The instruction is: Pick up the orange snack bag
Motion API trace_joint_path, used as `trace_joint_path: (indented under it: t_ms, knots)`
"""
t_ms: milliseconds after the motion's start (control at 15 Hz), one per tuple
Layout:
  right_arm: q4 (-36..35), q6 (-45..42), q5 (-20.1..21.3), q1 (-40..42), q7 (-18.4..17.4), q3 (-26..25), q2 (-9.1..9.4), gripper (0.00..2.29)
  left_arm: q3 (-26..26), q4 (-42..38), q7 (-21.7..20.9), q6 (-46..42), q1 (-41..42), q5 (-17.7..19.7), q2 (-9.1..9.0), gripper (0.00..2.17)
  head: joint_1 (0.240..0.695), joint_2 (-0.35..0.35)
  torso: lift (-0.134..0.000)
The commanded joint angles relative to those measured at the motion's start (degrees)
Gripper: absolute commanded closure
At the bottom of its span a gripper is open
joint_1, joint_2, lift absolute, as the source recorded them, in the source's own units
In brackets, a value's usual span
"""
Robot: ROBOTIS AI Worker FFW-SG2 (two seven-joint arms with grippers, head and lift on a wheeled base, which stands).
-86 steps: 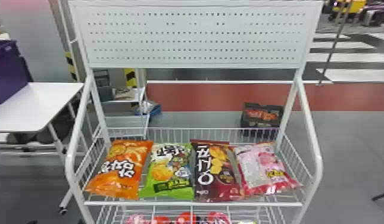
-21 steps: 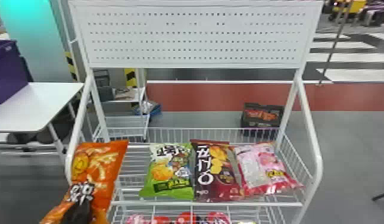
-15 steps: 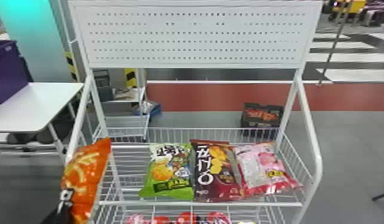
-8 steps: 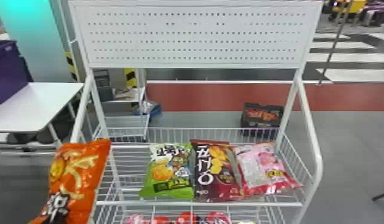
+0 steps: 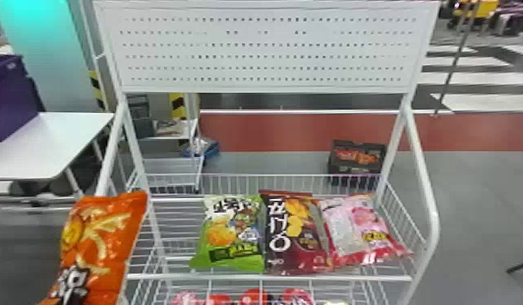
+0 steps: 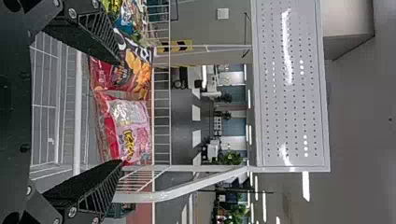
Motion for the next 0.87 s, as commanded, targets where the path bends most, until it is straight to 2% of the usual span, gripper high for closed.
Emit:
trace_joint_path:
  t_ms: [0, 800]
  knots:
    - [0.0, 0.0, 0.0, 0.1, 0.0, 0.0, -0.01, 0.14, 0.1, 0.1, 0.0, 0.0, 0.1, 0.0, 0.0, 1.38, 0.499, 0.0, 0.0]
    - [-0.3, 0.0, -0.1, 0.2, 0.0, -0.1, -0.18, 0.14, 0.0, 0.5, -0.4, -0.4, 0.0, 0.0, -0.09, 1.38, 0.499, 0.0, 0.0]
